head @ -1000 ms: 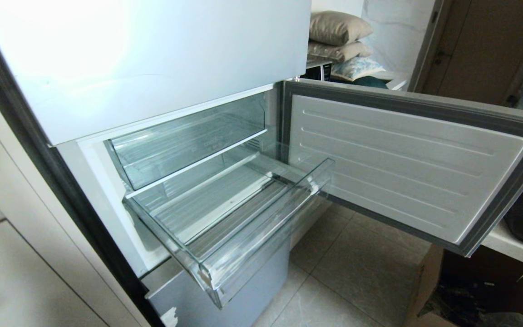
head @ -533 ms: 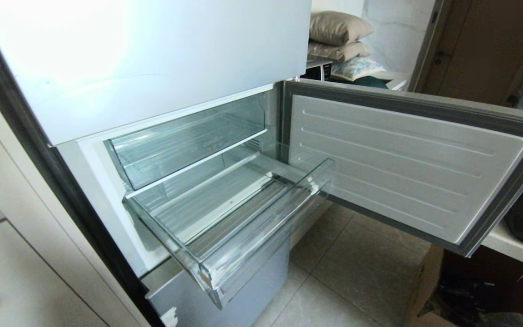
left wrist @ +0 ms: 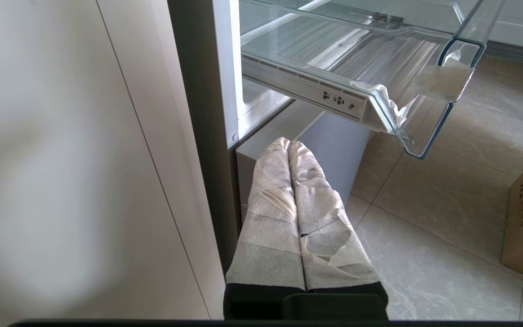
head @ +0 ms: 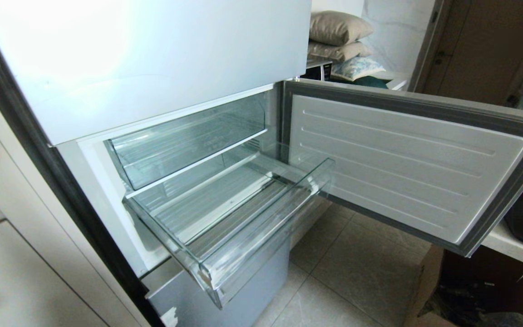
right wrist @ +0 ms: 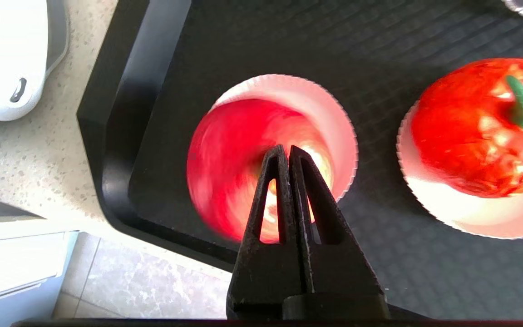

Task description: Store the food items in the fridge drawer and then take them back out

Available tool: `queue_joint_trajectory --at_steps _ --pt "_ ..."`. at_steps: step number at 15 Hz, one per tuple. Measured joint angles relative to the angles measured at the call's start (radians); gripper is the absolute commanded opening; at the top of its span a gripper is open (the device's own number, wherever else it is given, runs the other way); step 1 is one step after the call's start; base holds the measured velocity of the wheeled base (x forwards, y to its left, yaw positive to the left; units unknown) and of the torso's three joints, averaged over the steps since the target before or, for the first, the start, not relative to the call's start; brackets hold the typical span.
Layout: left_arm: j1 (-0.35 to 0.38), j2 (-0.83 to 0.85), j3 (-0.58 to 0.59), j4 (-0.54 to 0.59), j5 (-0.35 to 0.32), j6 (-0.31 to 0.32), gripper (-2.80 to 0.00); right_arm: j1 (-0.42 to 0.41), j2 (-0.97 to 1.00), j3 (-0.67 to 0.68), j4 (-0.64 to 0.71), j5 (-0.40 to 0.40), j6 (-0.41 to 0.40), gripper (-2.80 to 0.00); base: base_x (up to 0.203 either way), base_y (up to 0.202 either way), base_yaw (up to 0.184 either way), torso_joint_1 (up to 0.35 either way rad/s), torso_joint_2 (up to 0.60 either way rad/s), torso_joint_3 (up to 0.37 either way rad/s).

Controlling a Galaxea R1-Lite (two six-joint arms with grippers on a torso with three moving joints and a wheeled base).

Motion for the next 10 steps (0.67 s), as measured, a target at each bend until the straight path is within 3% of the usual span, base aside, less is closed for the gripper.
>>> queue_joint_trajectory --at_steps 10 --pt "0.0 0.0 0.0 0.0 0.0 0.0 -2.8 -0.004 0.008 0.0 0.001 0.0 0.001 -2.8 0.0 0.0 0.0 0.0 0.0 0.0"
